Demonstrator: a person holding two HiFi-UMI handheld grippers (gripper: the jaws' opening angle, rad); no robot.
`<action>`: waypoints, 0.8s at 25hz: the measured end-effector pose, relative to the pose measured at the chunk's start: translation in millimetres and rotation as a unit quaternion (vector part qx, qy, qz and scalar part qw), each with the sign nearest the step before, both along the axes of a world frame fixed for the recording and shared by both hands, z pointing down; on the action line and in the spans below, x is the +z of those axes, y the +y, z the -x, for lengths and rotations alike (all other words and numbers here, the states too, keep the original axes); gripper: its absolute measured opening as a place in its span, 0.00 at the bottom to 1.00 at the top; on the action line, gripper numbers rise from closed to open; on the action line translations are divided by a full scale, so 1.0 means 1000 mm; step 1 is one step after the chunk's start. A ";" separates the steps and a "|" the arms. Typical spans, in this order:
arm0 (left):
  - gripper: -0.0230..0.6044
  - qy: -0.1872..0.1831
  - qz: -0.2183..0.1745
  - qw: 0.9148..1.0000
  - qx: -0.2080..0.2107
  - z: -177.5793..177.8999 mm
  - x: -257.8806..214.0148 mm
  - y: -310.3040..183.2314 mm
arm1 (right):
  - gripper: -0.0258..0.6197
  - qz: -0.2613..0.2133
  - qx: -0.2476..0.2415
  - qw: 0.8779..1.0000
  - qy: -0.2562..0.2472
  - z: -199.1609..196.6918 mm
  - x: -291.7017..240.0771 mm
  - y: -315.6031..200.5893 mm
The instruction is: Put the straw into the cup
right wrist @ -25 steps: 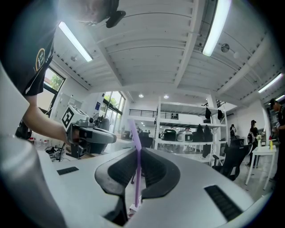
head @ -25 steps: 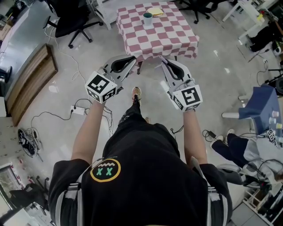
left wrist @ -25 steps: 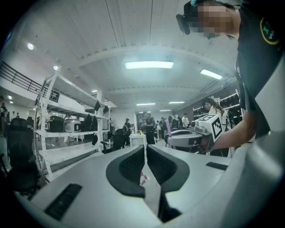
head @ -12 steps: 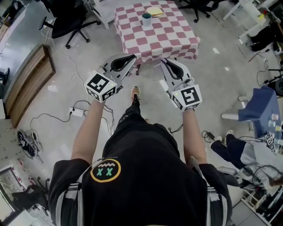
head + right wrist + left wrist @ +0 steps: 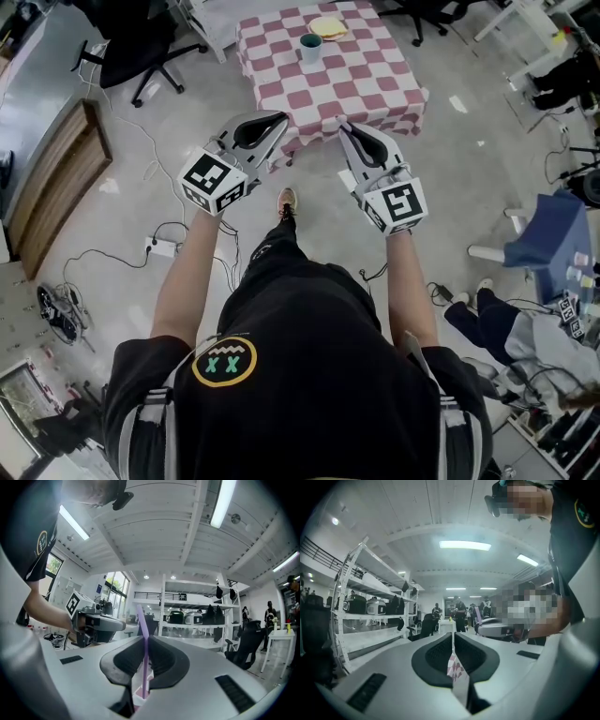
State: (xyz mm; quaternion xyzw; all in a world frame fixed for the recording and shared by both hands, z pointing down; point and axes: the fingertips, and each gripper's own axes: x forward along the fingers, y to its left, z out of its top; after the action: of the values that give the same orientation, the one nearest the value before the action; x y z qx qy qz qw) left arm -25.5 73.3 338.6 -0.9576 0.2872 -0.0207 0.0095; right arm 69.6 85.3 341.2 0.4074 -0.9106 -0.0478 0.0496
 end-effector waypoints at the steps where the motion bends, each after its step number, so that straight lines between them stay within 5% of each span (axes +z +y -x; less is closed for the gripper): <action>1: 0.09 0.001 0.001 1.000 0.001 0.000 0.001 -0.010 | 0.11 0.001 0.001 1.000 0.001 0.001 0.001 -0.009; 20: 0.09 0.017 0.026 0.999 0.025 0.020 0.008 -0.164 | 0.11 0.018 0.027 0.999 0.013 0.025 -0.001 -0.160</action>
State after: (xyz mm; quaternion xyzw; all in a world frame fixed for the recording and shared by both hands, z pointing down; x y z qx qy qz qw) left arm -45.7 -90.8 346.8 -0.9646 0.2626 -0.0118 -0.0193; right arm 44.8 -75.0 339.8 0.4301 -0.8994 -0.0350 0.0701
